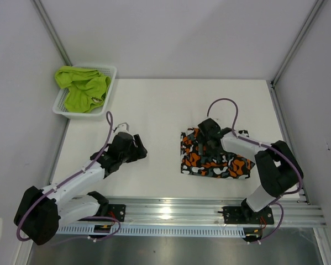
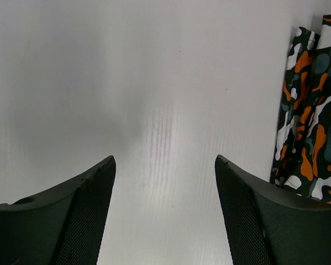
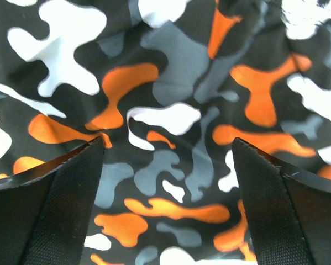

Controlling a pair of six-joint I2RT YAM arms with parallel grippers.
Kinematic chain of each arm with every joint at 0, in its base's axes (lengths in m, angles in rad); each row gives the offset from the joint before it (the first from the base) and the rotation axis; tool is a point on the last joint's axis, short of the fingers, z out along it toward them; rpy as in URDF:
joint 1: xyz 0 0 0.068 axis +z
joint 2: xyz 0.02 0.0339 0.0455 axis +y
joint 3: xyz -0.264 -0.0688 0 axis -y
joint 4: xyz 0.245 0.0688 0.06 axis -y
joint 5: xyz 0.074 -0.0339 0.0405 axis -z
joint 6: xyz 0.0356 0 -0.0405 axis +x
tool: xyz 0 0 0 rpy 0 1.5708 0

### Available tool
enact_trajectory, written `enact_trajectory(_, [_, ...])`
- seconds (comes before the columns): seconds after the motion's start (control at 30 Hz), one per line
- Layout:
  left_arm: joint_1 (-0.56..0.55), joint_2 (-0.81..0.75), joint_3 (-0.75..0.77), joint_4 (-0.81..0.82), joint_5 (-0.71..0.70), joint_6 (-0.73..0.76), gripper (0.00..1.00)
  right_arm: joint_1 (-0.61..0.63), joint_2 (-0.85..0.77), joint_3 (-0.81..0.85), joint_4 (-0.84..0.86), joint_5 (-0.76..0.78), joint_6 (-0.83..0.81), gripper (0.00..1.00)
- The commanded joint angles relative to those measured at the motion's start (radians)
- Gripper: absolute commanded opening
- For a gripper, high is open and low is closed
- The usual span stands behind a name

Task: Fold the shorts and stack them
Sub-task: Neatly place the folded shorts to the corner

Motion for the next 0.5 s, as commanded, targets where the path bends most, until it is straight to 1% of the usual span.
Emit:
enact_trajectory(0.0, [-0.047,0.028,0.017,0.067,0.02,-0.003,0.75,0.012,-0.106,-0.017,-0.081,0.073,-0.005,0.99])
enact_trajectory(0.13, [-0.127,0.103,0.08,0.112,0.037,-0.032,0.75,0.016,-0.261,-0.013,-0.061,0.033,-0.016,0.99])
enact_trajectory(0.23, [-0.161,0.17,0.121,0.181,0.06,-0.065,0.75,0.013,-0.34,-0.004,-0.064,0.025,-0.002,0.99])
enact_trajectory(0.27, [-0.169,0.216,0.158,0.205,0.069,-0.077,0.75,0.009,-0.388,-0.001,-0.066,0.026,0.014,0.99])
enact_trajectory(0.33, [-0.193,0.267,0.184,0.225,0.069,-0.089,0.74,-0.011,-0.43,0.002,-0.074,0.026,0.031,0.99])
enact_trajectory(0.37, [-0.201,0.319,0.197,0.247,0.069,-0.1,0.74,-0.024,-0.459,0.007,-0.081,0.031,0.047,0.99])
enact_trajectory(0.4, [-0.212,0.344,0.235,0.259,0.071,-0.105,0.74,-0.031,-0.476,0.01,-0.087,0.033,0.067,1.0])
enact_trajectory(0.43, [-0.233,0.371,0.24,0.28,0.068,-0.118,0.74,-0.045,-0.49,0.01,-0.087,0.031,0.067,1.0])
enact_trajectory(0.47, [-0.242,0.423,0.272,0.285,0.066,-0.127,0.73,-0.05,-0.519,0.009,-0.087,0.027,0.067,0.99])
